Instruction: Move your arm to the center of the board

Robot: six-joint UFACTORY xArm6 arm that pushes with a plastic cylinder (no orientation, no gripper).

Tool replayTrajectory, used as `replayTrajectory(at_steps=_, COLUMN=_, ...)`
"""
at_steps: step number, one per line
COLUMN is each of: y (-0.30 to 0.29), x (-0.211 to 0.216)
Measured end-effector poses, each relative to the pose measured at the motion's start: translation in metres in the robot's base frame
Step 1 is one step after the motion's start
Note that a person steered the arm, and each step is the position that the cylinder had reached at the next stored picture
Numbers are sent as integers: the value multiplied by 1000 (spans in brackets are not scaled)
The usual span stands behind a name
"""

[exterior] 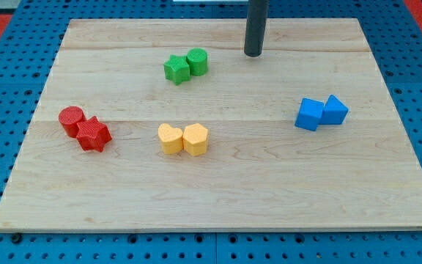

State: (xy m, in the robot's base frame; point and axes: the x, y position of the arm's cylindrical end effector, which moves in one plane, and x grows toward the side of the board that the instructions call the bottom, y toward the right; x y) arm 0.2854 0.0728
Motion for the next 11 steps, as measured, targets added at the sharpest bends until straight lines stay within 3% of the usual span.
replayTrajectory(at_steps=4, y=-34, x=1)
replayTrajectory(at_steps=5, y=-33, x=59)
replayTrajectory(at_steps=8, y=-41, x=60)
replayTrajectory(at_steps=11, y=-108, x=155)
